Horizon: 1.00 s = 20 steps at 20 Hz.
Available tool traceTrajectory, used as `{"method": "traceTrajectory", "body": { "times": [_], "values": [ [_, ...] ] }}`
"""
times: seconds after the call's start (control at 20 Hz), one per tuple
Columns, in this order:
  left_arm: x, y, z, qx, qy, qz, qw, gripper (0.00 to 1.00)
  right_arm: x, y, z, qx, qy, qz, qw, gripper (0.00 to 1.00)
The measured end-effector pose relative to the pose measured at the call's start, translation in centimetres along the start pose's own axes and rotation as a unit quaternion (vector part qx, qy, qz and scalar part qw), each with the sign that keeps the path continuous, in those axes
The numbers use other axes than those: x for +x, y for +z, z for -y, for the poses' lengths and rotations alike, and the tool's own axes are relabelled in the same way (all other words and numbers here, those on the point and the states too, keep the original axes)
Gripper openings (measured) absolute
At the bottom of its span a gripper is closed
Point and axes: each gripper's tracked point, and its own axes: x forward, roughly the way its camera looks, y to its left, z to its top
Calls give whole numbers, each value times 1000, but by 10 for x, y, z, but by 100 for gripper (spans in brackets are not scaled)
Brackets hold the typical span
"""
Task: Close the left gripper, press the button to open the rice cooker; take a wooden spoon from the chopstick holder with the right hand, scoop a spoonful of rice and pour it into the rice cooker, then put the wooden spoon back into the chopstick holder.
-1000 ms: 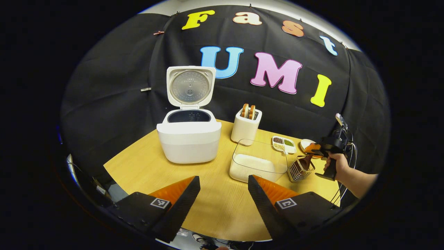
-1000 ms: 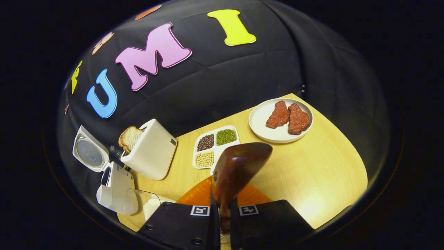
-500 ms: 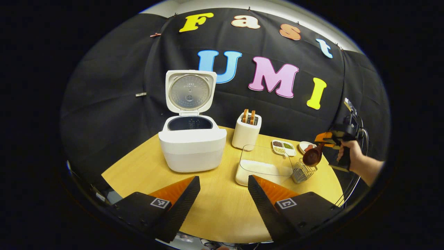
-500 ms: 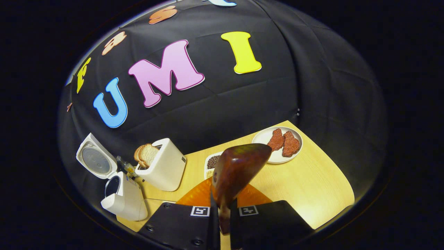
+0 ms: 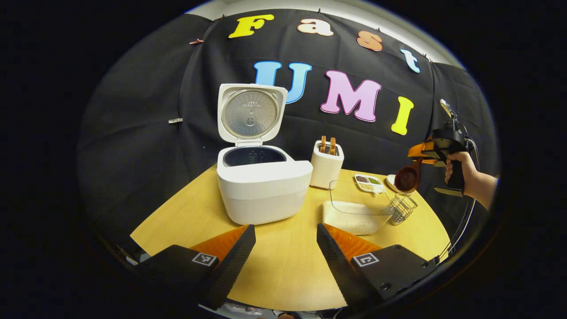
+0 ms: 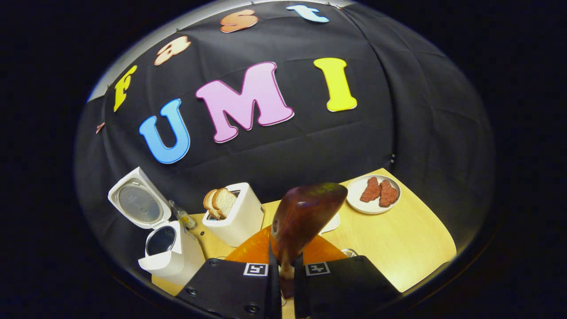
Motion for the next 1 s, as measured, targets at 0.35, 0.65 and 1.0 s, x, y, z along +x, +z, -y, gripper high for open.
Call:
{"method": "traceTrajectory", "body": {
  "times": [0.35, 0.65, 1.0],
  "values": [
    [16, -16, -17, -8, -19, -18, 1000, 96, 24, -66, -53, -80, 24, -3, 996, 16],
    [32, -29, -21, 0, -32, -30, 999, 96, 49, -131, -52, -127, -2, -10, 992, 16],
    [34, -45, -31, -30, -29, -42, 998, 96, 45, -160, -82, -58, -7, -34, 998, 16]
  ]
}}
